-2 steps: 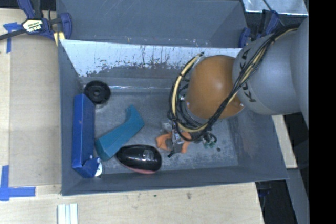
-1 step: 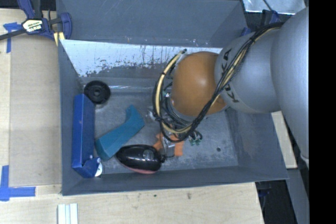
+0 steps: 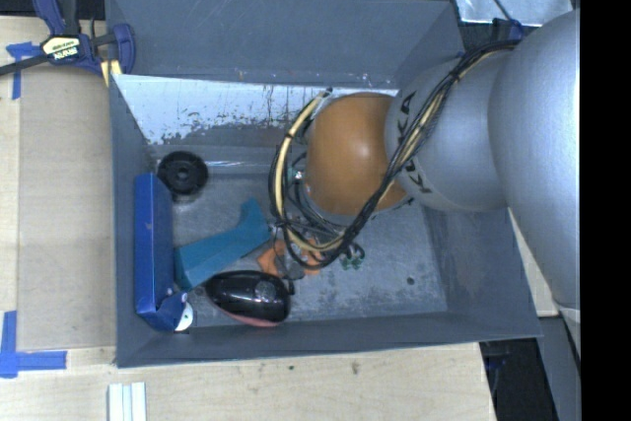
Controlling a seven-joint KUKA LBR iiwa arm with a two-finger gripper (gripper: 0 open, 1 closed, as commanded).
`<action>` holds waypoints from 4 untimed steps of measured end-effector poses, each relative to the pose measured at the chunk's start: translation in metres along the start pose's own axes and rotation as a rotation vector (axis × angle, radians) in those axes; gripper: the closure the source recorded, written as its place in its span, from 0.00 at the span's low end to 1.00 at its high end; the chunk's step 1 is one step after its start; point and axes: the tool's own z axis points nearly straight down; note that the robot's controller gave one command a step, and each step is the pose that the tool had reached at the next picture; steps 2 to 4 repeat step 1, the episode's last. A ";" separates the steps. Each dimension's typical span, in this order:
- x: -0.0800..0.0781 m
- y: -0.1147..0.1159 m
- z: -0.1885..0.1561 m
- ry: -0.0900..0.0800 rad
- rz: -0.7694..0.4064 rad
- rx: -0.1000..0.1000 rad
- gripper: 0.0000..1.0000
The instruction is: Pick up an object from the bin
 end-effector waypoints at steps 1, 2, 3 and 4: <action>0.000 0.000 0.000 0.000 0.001 0.000 1.00; 0.000 0.000 0.000 0.000 0.001 0.000 1.00; 0.000 0.000 0.000 0.000 0.001 0.000 1.00; 0.000 0.000 0.000 0.000 0.001 0.000 1.00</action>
Offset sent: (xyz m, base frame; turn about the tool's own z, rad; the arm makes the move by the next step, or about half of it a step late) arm 0.0000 0.0000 0.0000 0.0000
